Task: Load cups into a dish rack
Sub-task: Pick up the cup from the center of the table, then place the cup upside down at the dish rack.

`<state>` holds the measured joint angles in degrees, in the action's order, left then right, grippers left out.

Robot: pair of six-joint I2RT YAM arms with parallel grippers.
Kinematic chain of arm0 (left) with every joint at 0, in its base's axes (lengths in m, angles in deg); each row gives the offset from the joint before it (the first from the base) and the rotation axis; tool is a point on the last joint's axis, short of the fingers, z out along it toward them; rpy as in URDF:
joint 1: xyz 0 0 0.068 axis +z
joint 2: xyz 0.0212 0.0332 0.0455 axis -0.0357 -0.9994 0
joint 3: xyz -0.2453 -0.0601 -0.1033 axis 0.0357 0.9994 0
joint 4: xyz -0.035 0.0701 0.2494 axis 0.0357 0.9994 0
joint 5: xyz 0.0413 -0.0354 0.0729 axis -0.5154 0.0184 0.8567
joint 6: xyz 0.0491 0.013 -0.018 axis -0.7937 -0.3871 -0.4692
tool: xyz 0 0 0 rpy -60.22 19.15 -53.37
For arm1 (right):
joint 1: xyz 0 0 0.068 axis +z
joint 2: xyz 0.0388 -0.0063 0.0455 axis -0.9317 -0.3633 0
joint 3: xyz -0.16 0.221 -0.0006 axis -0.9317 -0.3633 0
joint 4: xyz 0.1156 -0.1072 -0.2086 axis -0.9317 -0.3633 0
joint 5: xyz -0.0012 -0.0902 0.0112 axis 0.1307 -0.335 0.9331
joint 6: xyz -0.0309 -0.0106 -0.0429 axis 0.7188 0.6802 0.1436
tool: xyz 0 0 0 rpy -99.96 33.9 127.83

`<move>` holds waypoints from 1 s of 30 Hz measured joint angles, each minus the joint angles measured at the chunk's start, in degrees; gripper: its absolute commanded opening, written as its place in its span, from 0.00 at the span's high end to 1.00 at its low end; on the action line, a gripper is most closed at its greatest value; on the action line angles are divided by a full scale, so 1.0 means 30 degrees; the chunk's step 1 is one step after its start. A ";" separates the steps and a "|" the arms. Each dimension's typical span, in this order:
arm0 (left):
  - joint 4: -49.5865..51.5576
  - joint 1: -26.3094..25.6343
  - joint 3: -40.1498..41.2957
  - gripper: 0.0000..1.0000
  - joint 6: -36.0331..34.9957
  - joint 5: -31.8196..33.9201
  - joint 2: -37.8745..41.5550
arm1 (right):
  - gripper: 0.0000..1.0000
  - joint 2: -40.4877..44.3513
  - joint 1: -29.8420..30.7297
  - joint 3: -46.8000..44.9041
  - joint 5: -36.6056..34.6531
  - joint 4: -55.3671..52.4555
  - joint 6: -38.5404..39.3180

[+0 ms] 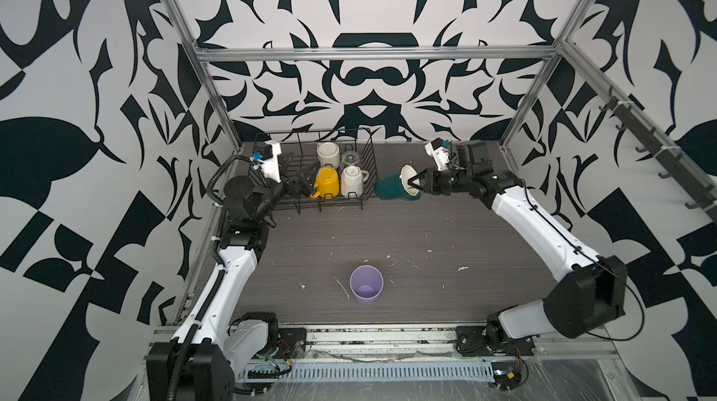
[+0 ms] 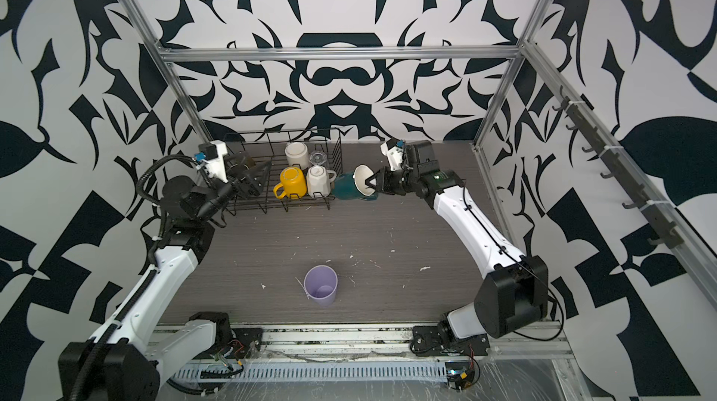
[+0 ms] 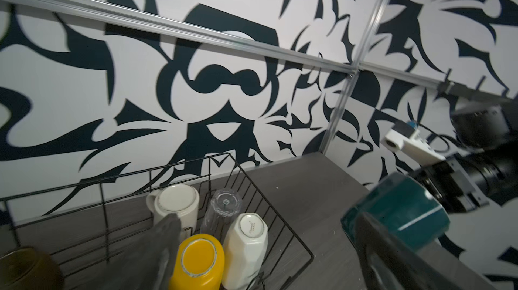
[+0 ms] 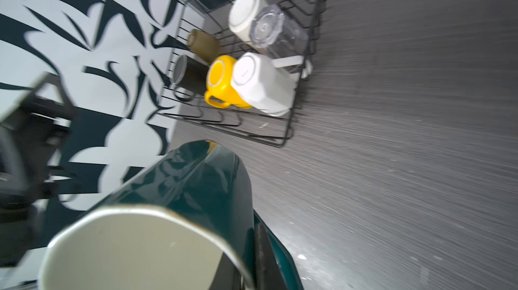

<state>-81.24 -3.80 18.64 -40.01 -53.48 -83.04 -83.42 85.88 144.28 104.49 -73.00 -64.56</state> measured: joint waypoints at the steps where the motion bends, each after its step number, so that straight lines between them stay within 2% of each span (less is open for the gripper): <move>1: -0.0299 -0.0262 0.0189 0.01 -0.0539 -0.0299 -0.0197 | 1.00 -0.0197 -0.0029 0.0000 0.0488 0.0474 -0.0495; 7: -0.2280 -0.1202 0.1617 0.01 -0.3177 -0.2273 -0.1115 | 1.00 -0.1027 -0.0080 0.0022 0.2550 0.2943 -0.2907; 14: -0.3373 -0.2047 0.1741 0.01 -0.4838 -0.3810 -0.1690 | 1.00 -0.1180 0.0262 0.0219 0.4014 0.5166 -0.4721; 23: -0.4473 -0.2433 0.1741 0.01 -0.5319 -0.4976 -0.2353 | 1.00 -0.1501 0.2193 0.0838 0.5311 0.6819 -0.5734; 30: -0.6295 -0.2455 0.1741 0.01 -0.4488 -0.6382 -0.2812 | 1.00 -0.2259 0.3096 0.0896 0.6135 0.7730 -0.6222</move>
<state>-100.12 -11.17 23.86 -53.47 -72.63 -91.47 -90.20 95.17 146.97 122.89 -49.81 -83.22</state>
